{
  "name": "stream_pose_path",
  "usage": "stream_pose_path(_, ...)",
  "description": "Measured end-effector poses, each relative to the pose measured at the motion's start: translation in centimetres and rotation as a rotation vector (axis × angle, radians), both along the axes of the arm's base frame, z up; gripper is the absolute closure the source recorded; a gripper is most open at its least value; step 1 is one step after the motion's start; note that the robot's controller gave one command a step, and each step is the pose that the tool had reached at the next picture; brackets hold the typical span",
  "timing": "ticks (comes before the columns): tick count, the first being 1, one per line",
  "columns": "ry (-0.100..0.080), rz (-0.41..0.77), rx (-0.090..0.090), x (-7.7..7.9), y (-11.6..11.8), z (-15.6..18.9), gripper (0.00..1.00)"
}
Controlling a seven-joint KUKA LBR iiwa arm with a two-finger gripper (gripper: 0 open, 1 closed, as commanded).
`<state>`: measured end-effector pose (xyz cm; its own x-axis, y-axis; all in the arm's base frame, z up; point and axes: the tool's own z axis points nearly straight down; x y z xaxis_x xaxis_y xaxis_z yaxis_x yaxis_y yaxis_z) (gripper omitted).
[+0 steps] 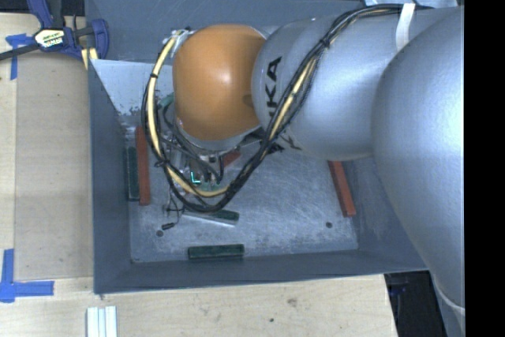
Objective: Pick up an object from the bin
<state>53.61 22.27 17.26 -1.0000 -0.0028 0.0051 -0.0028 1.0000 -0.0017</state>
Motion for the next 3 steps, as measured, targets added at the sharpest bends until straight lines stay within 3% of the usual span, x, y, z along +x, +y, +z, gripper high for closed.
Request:
stream_pose_path(1,-0.007,-0.003,0.003,0.2,0.0,0.5,0.00)
stream_pose_path(2,-0.013,-0.028,0.006,1.6,-4.0,-4.4,0.00)
stream_pose_path(3,-0.002,0.001,0.001,1.9,-10.8,-4.2,0.00)
